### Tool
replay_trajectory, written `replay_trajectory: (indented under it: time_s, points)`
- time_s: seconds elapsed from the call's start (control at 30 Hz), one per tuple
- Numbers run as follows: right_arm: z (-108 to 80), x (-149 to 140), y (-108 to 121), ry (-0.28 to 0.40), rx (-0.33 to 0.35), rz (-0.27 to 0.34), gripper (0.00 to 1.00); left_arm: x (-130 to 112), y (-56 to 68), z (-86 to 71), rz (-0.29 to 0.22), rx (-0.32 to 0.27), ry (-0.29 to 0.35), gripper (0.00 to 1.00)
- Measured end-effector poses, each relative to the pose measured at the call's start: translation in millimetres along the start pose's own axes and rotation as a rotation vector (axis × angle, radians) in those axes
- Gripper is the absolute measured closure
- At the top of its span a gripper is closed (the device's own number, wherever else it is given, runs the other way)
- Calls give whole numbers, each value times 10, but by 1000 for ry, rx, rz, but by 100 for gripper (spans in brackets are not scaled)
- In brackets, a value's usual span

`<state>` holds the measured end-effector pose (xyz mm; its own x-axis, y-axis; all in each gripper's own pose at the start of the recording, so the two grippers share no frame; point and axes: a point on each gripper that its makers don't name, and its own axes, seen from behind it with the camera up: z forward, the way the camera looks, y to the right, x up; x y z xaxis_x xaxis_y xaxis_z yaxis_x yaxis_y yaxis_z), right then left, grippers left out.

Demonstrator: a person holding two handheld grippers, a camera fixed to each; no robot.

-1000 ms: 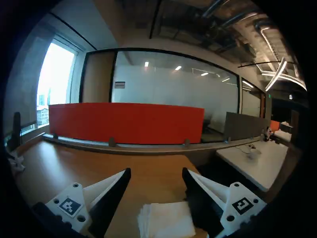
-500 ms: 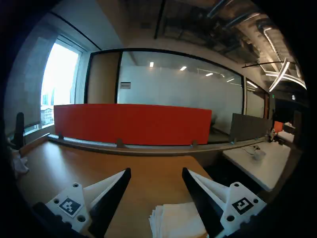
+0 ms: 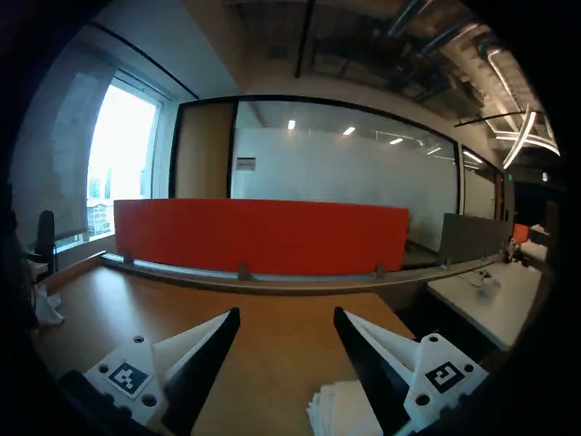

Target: Fold towel

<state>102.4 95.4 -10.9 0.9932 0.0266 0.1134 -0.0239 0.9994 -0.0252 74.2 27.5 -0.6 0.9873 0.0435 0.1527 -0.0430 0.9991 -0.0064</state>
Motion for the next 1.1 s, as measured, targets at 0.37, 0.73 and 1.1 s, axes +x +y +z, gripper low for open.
replay_trajectory:
  time_s: [0.37, 0.73, 1.1]
  points:
    - [98, 124, -441, 39, 20, 10, 0, 302, 7, 105, -30, -23, 66, 19]
    - [140, 183, -598, 66, 13, 21, 0, 380, 52, 115, -5, -45, 98, 19]
    - [120, 165, -710, 75, 10, 9, 0, 320, 107, 115, -3, -67, 92, 19]
